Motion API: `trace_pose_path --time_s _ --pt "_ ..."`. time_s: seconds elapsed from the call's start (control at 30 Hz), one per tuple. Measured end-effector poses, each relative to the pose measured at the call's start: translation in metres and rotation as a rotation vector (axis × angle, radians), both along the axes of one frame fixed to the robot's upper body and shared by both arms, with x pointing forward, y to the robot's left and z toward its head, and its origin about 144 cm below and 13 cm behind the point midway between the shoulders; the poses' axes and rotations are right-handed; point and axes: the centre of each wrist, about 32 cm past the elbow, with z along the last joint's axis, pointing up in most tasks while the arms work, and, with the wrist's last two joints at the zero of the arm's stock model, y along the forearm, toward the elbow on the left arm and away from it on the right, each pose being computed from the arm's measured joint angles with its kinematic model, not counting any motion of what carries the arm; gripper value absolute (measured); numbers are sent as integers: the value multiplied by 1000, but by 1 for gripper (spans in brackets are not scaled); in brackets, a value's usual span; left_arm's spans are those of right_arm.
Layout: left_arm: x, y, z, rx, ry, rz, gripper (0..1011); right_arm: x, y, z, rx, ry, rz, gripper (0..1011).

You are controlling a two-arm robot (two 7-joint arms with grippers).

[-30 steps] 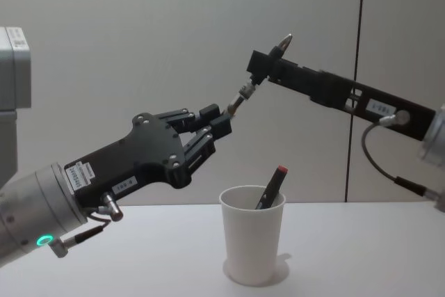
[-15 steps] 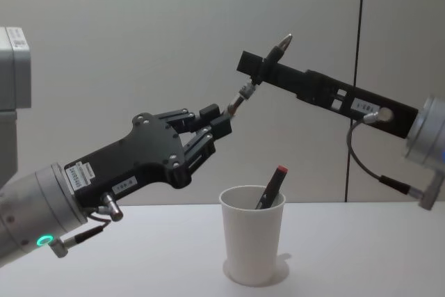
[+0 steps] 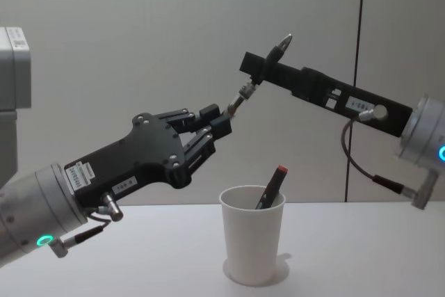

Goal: Place the pen into the pen holder.

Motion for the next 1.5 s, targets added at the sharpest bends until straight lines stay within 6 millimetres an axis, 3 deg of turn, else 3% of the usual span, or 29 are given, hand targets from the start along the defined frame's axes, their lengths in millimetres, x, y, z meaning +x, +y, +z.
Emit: trace_pose_path --time_s 0.13,0.23,0.7,1.23,1.33,1.5 --pt "0 0 0 0 0 0 176 0 1 0 3 0 3 185" --pt "0 0 0 0 0 0 175 0 2 0 4 1 5 134" --pt "0 0 0 0 0 0 176 0 3 3 7 -6 -5 130" --pt "0 0 0 0 0 0 607 3 2 8 13 -12 -17 129" --pt "0 0 0 0 0 0 750 3 2 8 15 -13 -20 129" --pt "0 0 0 0 0 0 877 4 1 9 17 -13 -24 129"
